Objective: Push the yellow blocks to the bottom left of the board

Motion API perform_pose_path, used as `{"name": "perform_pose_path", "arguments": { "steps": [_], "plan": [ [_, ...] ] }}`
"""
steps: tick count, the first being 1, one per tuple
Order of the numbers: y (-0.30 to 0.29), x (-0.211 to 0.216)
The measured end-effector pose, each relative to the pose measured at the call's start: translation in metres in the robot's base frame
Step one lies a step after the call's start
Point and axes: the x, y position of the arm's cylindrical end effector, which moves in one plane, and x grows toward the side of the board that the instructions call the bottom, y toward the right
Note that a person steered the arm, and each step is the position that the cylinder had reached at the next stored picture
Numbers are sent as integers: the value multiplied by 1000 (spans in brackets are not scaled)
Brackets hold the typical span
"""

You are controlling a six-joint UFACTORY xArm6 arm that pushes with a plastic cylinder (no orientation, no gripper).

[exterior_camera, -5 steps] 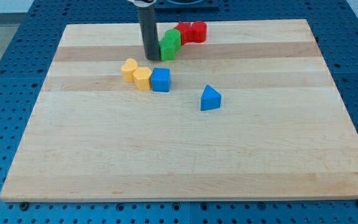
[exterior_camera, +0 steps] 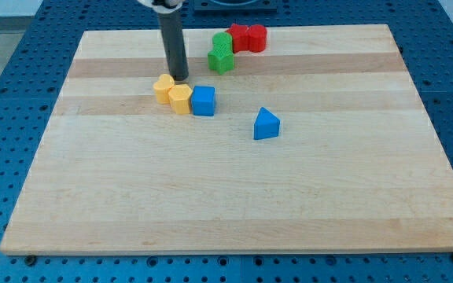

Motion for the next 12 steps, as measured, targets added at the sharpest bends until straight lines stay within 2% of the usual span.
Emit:
{"name": "perform_pose_path", "arguments": {
  "steps": [2,5,8,11,12],
  "plan": [
    [-17,54],
    [-71,145],
    [-92,199],
    [-79,47],
    [-47,22]
  ]
}}
